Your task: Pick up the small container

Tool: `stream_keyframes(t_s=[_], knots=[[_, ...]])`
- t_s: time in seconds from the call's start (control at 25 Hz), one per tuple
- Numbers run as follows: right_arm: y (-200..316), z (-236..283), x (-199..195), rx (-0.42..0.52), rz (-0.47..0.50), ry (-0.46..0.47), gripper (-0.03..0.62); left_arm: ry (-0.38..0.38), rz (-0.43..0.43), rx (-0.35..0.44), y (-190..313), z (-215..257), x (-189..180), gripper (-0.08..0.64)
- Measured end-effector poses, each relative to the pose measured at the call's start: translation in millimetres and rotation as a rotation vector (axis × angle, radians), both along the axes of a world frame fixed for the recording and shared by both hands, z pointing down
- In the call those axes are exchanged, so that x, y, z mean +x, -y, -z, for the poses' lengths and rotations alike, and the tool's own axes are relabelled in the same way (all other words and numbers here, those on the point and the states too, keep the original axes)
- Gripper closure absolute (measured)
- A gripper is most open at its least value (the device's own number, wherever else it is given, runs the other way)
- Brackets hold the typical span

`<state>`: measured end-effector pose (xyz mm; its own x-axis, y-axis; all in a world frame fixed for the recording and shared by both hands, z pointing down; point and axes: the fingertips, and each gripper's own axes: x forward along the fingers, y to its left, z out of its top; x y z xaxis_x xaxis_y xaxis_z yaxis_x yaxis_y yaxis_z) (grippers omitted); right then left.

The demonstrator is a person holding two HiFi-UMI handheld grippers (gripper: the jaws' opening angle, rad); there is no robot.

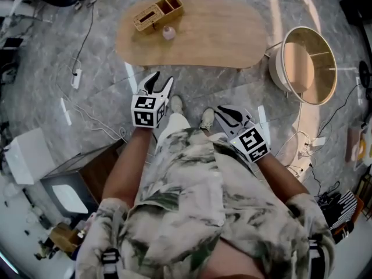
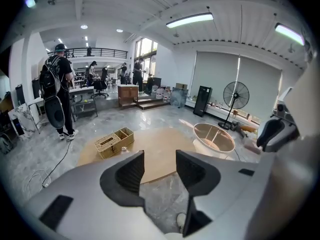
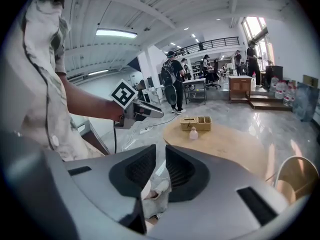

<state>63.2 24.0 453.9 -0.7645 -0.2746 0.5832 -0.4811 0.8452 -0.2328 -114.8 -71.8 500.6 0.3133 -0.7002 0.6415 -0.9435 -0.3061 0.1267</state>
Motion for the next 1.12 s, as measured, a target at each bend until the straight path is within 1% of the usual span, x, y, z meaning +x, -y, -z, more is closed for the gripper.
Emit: stream_keyframes(t_s=[0.16,0.44,0.76,0.88,1.12], knots=[[31,-6,1,-0.007,-0.039,-0.003,0.512,0.005,-0.001,-0.015,39,-21,-6,0.35],[85,-16,-7,-0.036,-0.112,-0.046,0.512,0.02,-0.015,-0.06,107,-68,-25,0.35],[140,-53,-39,-0.123,-0.145,-0.097,0.512,0.035,0.036,-0.137,191,-151,-69,0.35],[156,-64,-50,-0.145,-0.154,-0.113,0.512,0.041,0.048,-0.164,214,-181,-83,0.35],[185,-88,-58,-0.192,-0.176,-0.15,0.512,0.058,0.075,-0.215,254,-238,-102,0.35]])
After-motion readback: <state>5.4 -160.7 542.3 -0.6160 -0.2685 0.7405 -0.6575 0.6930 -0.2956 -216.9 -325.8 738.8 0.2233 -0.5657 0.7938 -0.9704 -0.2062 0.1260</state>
